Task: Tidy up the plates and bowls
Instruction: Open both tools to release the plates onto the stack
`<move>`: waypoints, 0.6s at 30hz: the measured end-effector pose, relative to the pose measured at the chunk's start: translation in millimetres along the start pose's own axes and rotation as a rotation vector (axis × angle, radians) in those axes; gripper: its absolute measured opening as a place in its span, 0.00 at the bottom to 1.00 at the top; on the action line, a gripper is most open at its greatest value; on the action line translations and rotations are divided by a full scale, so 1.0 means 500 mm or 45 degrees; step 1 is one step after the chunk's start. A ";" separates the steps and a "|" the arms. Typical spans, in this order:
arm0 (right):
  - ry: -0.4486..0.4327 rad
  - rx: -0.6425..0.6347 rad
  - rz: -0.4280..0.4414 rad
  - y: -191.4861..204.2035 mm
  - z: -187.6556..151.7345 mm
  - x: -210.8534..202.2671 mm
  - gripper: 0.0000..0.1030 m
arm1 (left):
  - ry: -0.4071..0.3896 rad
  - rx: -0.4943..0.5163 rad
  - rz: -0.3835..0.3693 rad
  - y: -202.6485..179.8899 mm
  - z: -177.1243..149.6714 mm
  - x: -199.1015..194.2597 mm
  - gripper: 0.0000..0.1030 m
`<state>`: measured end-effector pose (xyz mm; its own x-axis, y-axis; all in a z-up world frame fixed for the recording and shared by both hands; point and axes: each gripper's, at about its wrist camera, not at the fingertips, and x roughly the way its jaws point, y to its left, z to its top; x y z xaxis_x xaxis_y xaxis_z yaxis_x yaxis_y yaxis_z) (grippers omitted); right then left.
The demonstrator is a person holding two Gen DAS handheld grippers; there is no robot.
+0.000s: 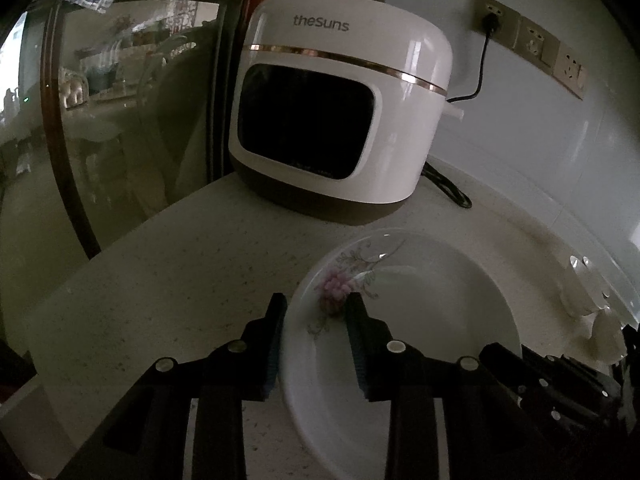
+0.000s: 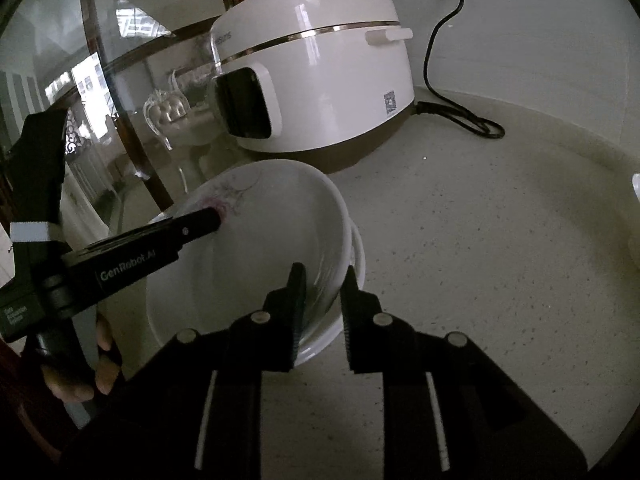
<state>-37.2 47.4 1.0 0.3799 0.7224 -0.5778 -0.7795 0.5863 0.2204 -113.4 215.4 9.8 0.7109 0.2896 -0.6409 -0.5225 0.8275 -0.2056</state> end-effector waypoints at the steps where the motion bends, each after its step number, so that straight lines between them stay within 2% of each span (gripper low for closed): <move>1: 0.001 -0.005 0.000 0.001 0.000 0.000 0.21 | -0.001 0.006 0.001 -0.001 0.000 0.000 0.30; 5: -0.003 -0.075 -0.069 0.021 -0.003 -0.003 0.29 | -0.023 0.055 0.030 -0.012 -0.011 -0.006 0.30; 7: -0.010 -0.094 -0.077 0.025 -0.004 -0.006 0.40 | -0.041 0.083 0.024 -0.022 -0.012 -0.012 0.30; 11: 0.004 -0.107 -0.080 0.027 -0.003 -0.002 0.41 | -0.061 0.128 0.022 -0.040 -0.013 -0.022 0.30; 15: 0.011 -0.102 -0.075 0.023 -0.003 0.000 0.41 | -0.042 0.114 0.017 -0.033 -0.015 -0.020 0.30; 18: 0.012 -0.140 -0.079 0.036 -0.005 0.001 0.48 | -0.046 0.074 0.003 -0.023 -0.007 -0.030 0.34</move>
<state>-52.1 57.2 3.0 0.4247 0.6825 -0.5948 -0.8049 0.5855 0.0971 -119.5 199.7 19.0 0.7270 0.3078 -0.6138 -0.4964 0.8532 -0.1601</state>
